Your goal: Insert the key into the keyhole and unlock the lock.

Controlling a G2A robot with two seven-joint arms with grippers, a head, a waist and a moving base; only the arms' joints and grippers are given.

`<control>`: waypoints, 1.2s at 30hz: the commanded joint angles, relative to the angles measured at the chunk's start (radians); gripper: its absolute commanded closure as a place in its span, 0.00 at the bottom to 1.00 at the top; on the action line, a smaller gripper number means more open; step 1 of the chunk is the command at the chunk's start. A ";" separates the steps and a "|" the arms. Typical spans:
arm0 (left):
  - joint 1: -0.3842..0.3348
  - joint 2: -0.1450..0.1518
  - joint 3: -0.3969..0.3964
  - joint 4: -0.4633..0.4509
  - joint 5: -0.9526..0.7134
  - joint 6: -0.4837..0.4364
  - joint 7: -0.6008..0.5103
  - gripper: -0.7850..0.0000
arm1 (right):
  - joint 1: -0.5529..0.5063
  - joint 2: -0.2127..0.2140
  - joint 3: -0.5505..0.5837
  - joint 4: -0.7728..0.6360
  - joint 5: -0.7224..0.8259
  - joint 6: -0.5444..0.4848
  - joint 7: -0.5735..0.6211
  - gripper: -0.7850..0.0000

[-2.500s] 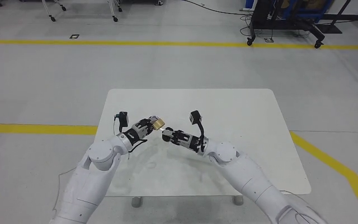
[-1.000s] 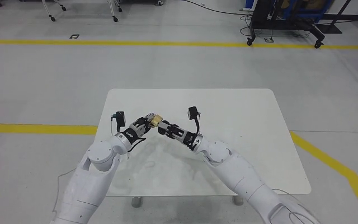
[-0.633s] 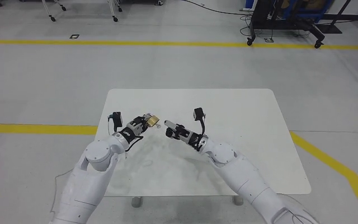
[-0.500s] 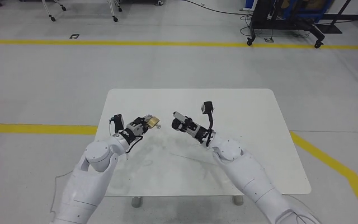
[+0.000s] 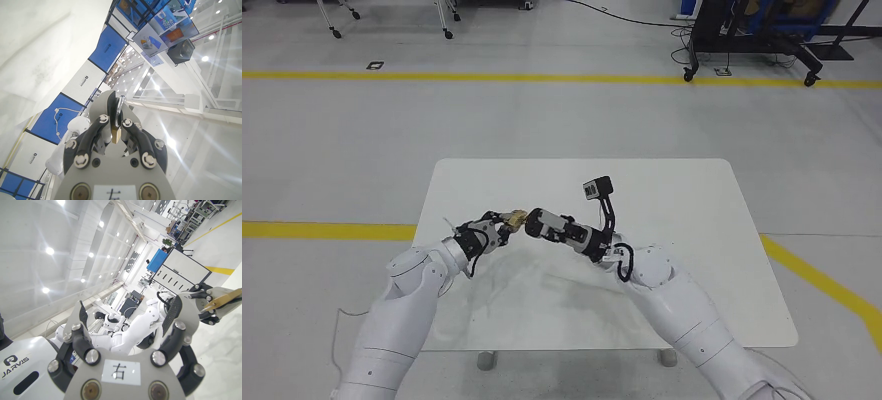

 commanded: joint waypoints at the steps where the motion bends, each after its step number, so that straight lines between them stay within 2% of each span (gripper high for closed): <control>1: 0.001 0.000 0.002 0.003 -0.015 0.010 -0.018 1.00 | 0.010 -0.003 -0.009 0.019 -0.008 -0.005 0.000 0.85; 2: 0.000 0.000 0.002 0.004 -0.022 0.013 -0.022 1.00 | 0.015 -0.005 -0.012 0.027 -0.015 -0.008 -0.002 1.00; 13: -0.001 0.000 0.006 0.011 -0.047 0.001 -0.033 1.00 | 0.030 -0.010 -0.013 0.052 -0.065 -0.010 -0.029 1.00; 19: 0.002 0.001 0.009 0.006 -0.053 -0.002 -0.040 1.00 | 0.028 -0.008 -0.014 0.071 -0.084 0.067 -0.019 1.00; 23: 0.005 0.001 0.015 0.003 -0.065 0.008 -0.059 1.00 | 0.050 -0.008 -0.019 0.112 -0.176 0.129 -0.057 1.00; 28: 0.007 0.002 0.015 -0.001 -0.064 0.007 -0.062 1.00 | 0.049 -0.009 -0.014 0.099 -0.195 0.140 -0.086 1.00; 32: 0.009 0.004 0.007 -0.011 -0.050 -0.040 -0.054 1.00 | 0.023 -0.006 0.012 0.058 -0.097 0.107 -0.055 1.00; 33: 0.008 0.004 0.005 -0.020 -0.033 -0.068 -0.054 1.00 | 0.012 -0.006 0.020 0.044 -0.038 0.098 -0.029 0.89; 36: 0.014 0.005 0.000 -0.035 -0.001 -0.159 -0.063 1.00 | -0.007 -0.002 0.038 0.036 0.111 0.115 0.072 0.82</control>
